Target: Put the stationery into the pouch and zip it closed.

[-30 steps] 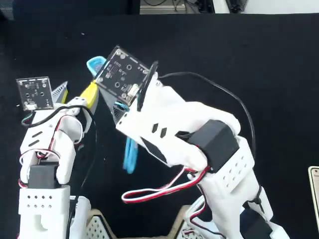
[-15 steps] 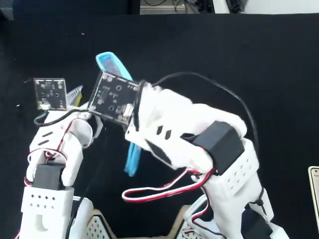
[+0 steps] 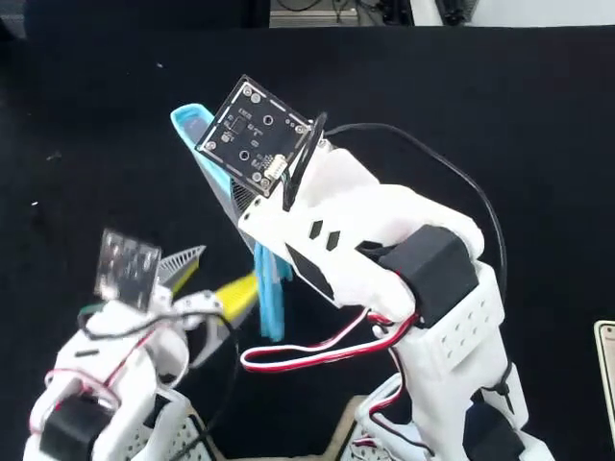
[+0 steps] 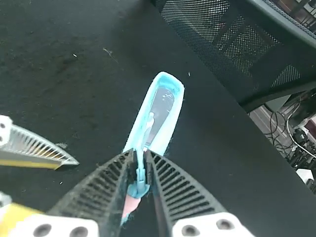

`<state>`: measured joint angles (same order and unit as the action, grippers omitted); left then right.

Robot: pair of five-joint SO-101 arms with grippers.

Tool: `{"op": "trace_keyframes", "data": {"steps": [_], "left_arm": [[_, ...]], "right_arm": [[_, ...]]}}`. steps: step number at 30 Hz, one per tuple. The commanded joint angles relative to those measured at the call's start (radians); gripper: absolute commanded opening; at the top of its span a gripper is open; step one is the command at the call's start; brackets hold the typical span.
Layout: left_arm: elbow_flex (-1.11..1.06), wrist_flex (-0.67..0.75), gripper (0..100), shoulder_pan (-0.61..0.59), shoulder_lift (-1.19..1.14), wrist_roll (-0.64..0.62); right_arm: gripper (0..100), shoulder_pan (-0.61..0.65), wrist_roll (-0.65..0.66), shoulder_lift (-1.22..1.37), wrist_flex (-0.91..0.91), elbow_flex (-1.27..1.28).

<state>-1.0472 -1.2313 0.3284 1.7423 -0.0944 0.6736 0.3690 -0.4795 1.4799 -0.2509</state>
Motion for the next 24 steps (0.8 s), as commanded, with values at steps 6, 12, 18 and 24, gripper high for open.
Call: {"op": "trace_keyframes", "data": {"steps": [6,12,18,24], "left_arm": [[-0.111,0.152,32,0.035,0.0,-0.009],[-0.174,0.282,32,0.027,-0.038,-0.009],[-0.219,0.288,32,-0.124,-0.041,0.002],[-0.22,0.282,32,-0.246,-0.04,0.104]], "right_arm": [[1.1,-0.017,-0.011,-0.021,-0.025,-0.041],[1.1,-0.015,-0.011,-0.025,-0.021,-0.041],[1.1,-0.02,-0.005,-0.027,0.005,-0.044],[1.1,-0.02,-0.005,-0.022,0.0,-0.042]]}}
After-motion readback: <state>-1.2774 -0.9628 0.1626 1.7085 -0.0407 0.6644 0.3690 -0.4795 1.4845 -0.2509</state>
